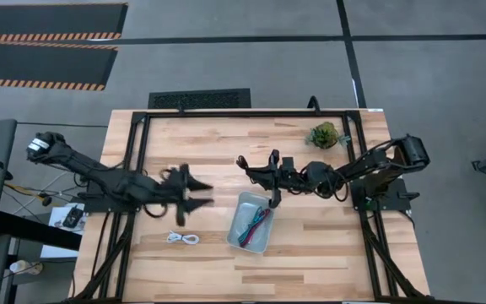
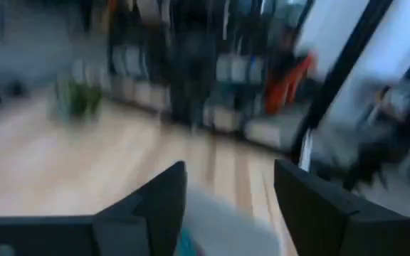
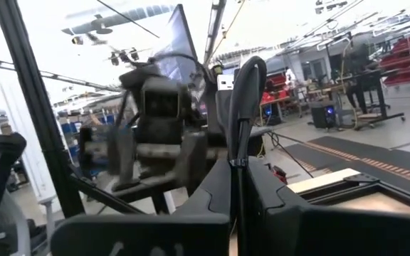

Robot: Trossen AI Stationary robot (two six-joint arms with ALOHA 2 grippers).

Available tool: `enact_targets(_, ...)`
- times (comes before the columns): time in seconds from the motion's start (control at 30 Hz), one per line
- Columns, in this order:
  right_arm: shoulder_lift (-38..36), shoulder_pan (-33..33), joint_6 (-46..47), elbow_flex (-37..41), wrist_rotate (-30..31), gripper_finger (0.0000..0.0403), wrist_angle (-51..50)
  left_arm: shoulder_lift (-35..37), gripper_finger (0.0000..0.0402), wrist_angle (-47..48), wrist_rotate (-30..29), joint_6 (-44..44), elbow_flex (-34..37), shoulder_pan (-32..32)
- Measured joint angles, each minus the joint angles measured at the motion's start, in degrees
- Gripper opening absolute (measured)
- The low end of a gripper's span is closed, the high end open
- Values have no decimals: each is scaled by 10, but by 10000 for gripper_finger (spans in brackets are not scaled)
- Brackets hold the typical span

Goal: Pick and place USB-C Cables
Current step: Put the black charger cable into the gray bin

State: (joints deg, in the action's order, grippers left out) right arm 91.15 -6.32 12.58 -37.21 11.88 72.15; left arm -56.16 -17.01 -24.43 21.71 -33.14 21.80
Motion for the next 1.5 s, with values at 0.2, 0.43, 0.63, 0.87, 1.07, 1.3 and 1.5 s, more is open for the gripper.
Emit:
enact_targets(0.2, 0, -5, 0, 0, 2, 24, 1, 80, 165, -162, -81, -38, 115, -84)
enact_targets(0.43, 0, -4, -7, -15, 2, 23, 9, 35, 154, -380, 92, -23, 172, -176)
enact_targets(0.63, 0, -3, -11, -25, 2, 25, 8, -58, 156, -412, 201, -56, 111, -193)
enact_targets(0.87, 0, -8, -11, -25, 1, 27, 5, -137, 218, -406, 210, -84, 55, -193)
enact_targets(1.07, 0, -7, -11, -25, 1, 25, 3, -168, 278, -408, 213, -100, 10, -193)
enact_targets(1.3, 0, -7, -10, -25, 1, 28, 5, -229, 280, -401, 227, -98, -32, -193)
enact_targets(1.5, 0, -12, -11, -25, 0, 26, 4, -262, 276, -441, 226, -90, -36, -193)
